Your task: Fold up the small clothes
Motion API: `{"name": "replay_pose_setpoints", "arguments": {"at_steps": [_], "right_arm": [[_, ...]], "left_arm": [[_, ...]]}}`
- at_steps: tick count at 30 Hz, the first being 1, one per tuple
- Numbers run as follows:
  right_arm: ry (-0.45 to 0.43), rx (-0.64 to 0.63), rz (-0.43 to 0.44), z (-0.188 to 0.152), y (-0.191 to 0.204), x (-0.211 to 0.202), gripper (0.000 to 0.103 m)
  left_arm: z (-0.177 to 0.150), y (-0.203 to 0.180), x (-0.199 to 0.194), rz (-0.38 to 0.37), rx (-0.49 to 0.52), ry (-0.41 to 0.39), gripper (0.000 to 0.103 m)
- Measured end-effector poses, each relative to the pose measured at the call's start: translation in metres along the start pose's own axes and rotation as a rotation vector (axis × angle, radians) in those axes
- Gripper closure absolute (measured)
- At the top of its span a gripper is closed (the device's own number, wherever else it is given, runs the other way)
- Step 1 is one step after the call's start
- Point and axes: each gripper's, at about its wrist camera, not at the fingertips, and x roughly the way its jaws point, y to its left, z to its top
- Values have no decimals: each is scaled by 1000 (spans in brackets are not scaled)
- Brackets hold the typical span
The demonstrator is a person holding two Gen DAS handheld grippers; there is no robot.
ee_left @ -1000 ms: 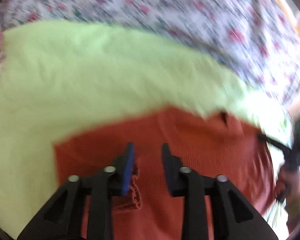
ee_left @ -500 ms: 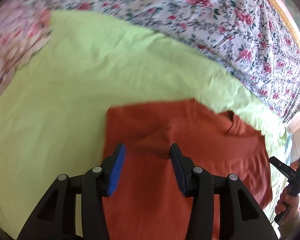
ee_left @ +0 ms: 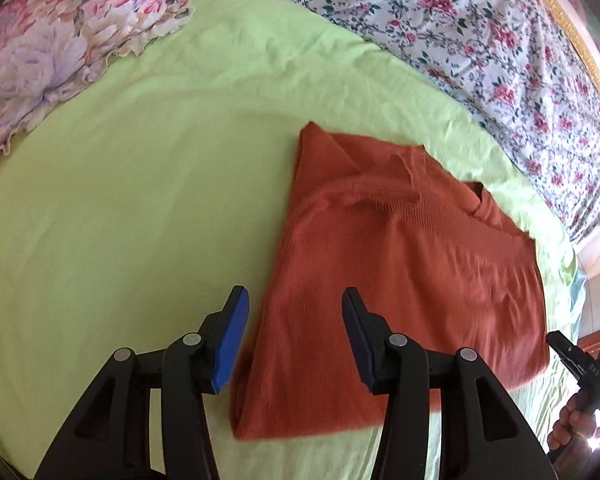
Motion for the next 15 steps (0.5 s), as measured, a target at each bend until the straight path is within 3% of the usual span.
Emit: {"name": "replay_pose_setpoints", "arguments": {"at_steps": [8,15], "right_arm": [[4,38,12,-26,9,-13,76],[21,0,42,-34,40,-3,76]], "left_arm": [[-27,8,-15,-24,-18,27,53],[-55,13,-31,-62,-20,58,50]]}}
